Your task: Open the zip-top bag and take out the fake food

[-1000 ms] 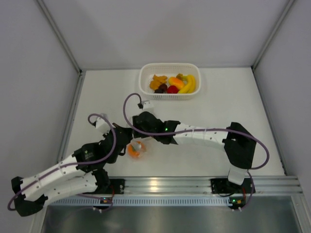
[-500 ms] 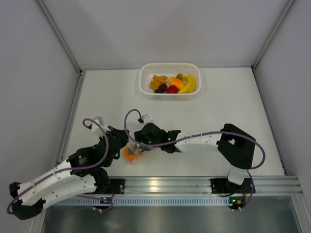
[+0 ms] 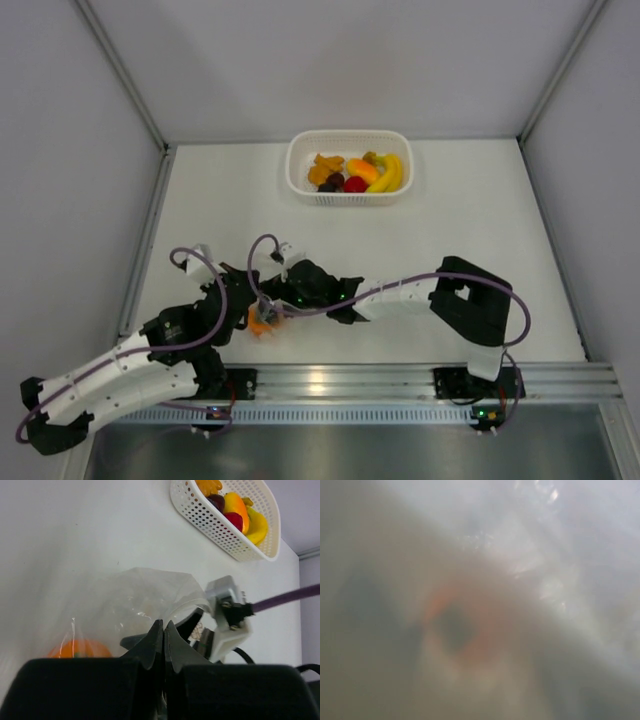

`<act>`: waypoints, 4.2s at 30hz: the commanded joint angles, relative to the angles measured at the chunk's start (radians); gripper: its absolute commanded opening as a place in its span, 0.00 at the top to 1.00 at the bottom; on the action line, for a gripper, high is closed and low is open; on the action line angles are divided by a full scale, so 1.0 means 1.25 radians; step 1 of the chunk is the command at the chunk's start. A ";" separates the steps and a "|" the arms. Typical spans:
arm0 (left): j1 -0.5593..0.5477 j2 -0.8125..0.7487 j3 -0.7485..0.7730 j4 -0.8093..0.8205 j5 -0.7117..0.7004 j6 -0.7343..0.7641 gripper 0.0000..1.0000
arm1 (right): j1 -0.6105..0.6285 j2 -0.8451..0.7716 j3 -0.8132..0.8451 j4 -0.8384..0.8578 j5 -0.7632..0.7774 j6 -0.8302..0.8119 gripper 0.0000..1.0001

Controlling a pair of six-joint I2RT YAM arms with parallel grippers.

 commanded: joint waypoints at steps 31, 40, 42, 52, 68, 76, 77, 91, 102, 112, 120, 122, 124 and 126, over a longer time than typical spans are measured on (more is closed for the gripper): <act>-0.004 -0.072 -0.025 0.034 -0.009 0.038 1.00 | 0.026 0.189 0.071 -0.044 0.017 0.007 0.49; -0.004 -0.072 -0.025 0.033 -0.018 0.039 1.00 | 0.026 0.088 -0.004 -0.001 0.078 0.008 0.82; -0.004 -0.073 -0.025 0.032 -0.019 0.042 1.00 | 0.026 0.062 -0.010 -0.002 0.100 -0.002 0.83; -0.004 -0.077 -0.025 0.033 -0.021 0.049 1.00 | 0.027 0.008 -0.026 -0.075 0.224 -0.029 0.87; -0.004 0.058 0.062 0.054 0.067 0.096 1.00 | 0.026 -0.157 -0.103 -0.053 0.293 -0.169 0.89; -0.004 0.174 0.116 0.113 0.149 0.206 1.00 | 0.027 -0.246 -0.107 -0.032 0.299 -0.273 0.89; -0.004 0.180 0.117 0.115 0.153 0.212 1.00 | 0.027 -0.253 -0.107 -0.036 0.308 -0.283 0.89; -0.004 0.209 0.116 0.113 0.111 0.238 1.00 | 0.027 -0.397 -0.166 -0.091 0.311 -0.309 0.89; -0.004 0.255 0.133 0.114 0.089 0.227 1.00 | 0.027 -0.510 -0.171 -0.166 0.302 -0.312 0.88; -0.004 0.262 0.119 0.113 0.071 0.208 1.00 | 0.022 -0.572 -0.112 -0.259 0.331 -0.322 0.88; -0.002 0.276 0.112 0.112 0.055 0.203 1.00 | -0.092 -0.587 -0.009 -0.320 0.234 -0.298 0.88; -0.002 0.276 0.110 0.113 0.056 0.200 1.00 | -0.136 -0.589 0.008 -0.334 0.173 -0.282 0.88; -0.002 0.272 0.106 0.113 0.057 0.200 1.00 | -0.214 -0.585 0.032 -0.342 0.145 -0.278 0.88; -0.001 0.266 0.103 0.112 0.058 0.200 1.00 | -0.267 -0.561 0.065 -0.362 0.122 -0.279 0.87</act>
